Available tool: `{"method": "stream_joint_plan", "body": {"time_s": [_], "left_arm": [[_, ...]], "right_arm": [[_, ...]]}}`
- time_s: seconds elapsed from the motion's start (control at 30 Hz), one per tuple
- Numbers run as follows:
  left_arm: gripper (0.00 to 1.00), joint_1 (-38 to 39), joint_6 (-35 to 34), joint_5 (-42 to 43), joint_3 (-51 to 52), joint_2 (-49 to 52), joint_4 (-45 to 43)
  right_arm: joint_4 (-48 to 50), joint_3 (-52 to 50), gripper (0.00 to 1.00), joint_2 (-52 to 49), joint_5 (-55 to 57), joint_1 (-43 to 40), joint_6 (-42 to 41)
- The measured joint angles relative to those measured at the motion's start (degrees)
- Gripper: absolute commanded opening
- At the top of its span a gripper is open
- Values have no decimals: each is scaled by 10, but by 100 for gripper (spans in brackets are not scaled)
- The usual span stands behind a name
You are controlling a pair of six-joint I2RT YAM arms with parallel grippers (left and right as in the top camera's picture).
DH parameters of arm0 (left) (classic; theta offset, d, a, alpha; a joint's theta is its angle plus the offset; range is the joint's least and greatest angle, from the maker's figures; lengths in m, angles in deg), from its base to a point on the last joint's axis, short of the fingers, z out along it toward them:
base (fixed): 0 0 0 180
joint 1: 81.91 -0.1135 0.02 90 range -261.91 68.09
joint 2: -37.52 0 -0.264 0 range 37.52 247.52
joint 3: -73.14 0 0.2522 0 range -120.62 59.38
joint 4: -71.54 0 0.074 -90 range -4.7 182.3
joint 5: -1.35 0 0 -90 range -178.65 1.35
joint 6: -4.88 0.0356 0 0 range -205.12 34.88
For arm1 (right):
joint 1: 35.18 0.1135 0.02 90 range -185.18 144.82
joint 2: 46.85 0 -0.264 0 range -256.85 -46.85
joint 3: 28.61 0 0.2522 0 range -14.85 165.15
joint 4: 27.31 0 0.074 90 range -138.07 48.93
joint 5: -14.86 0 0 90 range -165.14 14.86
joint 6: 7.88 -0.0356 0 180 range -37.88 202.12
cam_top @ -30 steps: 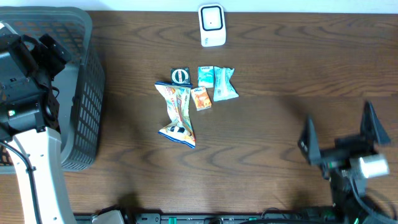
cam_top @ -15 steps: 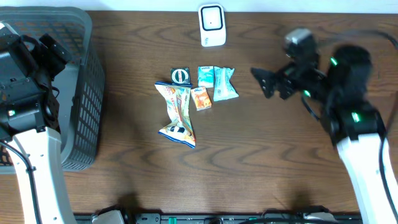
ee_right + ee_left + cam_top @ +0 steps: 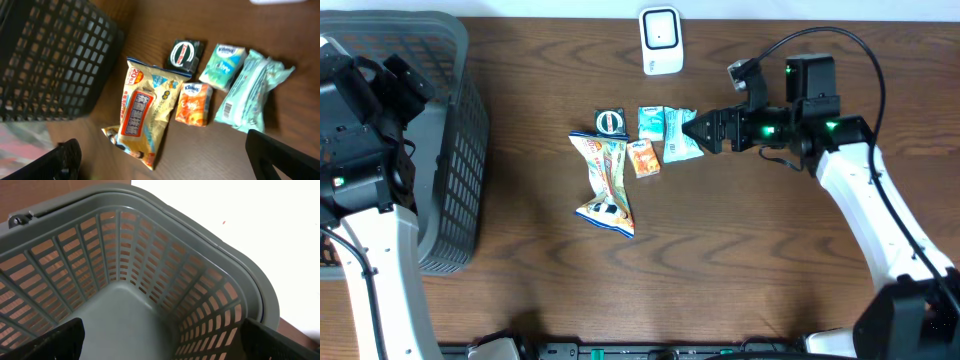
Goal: Scan the item barcode
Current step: 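Swing the right gripper toward the light-green tissue pack near the scanner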
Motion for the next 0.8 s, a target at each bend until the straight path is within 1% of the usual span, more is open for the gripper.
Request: {"method": "stream_joint_plan", "body": {"time_s": [0.17,0.27,0.47,0.57,0.8], "left_arm": [[98,0,0,0,0,0,0],[98,0,0,0,0,0,0],[98,0,0,0,0,0,0],[98,0,0,0,0,0,0],[98,0,0,0,0,0,0]], "right_arm": [[4,0,99,-25,-6,0,-53],[23,0,99,-30,-6,1,-74],[55,0,99,-31,4,5,-146],[68,0,99,-31,7,5,-170],[163,2,99,-31,10,8,-200]]}}
